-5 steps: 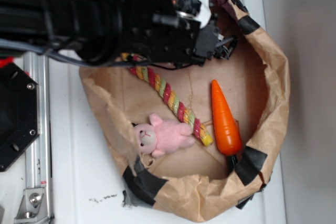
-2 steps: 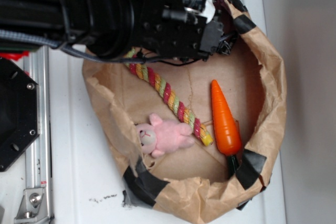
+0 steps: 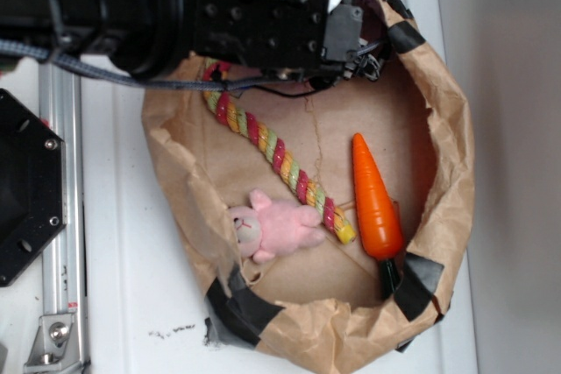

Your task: Grab the yellow duck.

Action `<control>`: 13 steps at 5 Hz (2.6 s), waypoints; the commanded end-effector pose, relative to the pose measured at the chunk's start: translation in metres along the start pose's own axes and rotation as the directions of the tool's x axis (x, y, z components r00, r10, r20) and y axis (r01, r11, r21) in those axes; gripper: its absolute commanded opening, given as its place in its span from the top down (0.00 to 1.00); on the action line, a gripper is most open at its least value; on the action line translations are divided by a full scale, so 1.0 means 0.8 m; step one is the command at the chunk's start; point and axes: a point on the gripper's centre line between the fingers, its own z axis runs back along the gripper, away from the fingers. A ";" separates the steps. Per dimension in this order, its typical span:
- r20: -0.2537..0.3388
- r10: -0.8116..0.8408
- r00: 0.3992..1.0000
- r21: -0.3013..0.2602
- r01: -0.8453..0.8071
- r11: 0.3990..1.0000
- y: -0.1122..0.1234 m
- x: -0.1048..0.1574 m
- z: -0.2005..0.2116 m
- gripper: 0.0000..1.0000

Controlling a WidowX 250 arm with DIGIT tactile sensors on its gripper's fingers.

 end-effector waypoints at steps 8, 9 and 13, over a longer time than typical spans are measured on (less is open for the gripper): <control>0.092 0.040 0.995 0.067 -0.047 0.997 0.005 -0.011 -0.017 0.00; 0.090 0.032 0.995 0.044 -0.036 0.998 0.004 -0.012 -0.009 0.00; 0.195 0.088 0.977 0.009 -0.092 0.996 0.013 0.029 -0.018 0.00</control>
